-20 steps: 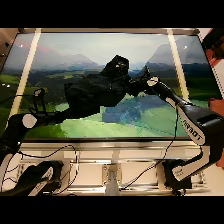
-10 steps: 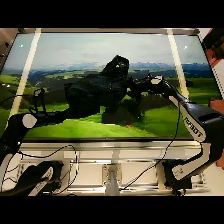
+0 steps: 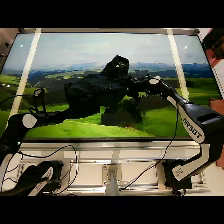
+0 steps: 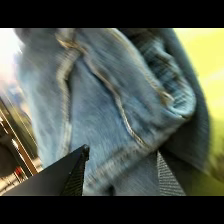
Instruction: Fold the clothes and pants, and hang the long-sleeved shirts on hangers.
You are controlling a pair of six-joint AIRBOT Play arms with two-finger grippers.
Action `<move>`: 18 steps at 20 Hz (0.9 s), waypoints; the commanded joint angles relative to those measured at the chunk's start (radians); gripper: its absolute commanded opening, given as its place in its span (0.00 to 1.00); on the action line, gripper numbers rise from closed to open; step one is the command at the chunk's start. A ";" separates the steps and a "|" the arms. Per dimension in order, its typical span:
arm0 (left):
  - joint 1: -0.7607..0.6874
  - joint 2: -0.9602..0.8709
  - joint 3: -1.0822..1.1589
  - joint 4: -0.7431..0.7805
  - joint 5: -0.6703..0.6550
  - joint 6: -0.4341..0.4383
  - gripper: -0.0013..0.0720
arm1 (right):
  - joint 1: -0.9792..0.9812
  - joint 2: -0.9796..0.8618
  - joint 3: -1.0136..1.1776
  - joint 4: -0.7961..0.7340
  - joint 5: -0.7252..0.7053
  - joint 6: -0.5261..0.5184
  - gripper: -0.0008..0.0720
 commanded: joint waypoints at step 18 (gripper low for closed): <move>0.000 0.004 0.003 -0.090 0.018 0.000 0.13 | 0.020 0.078 0.272 -0.181 -0.205 -0.349 0.06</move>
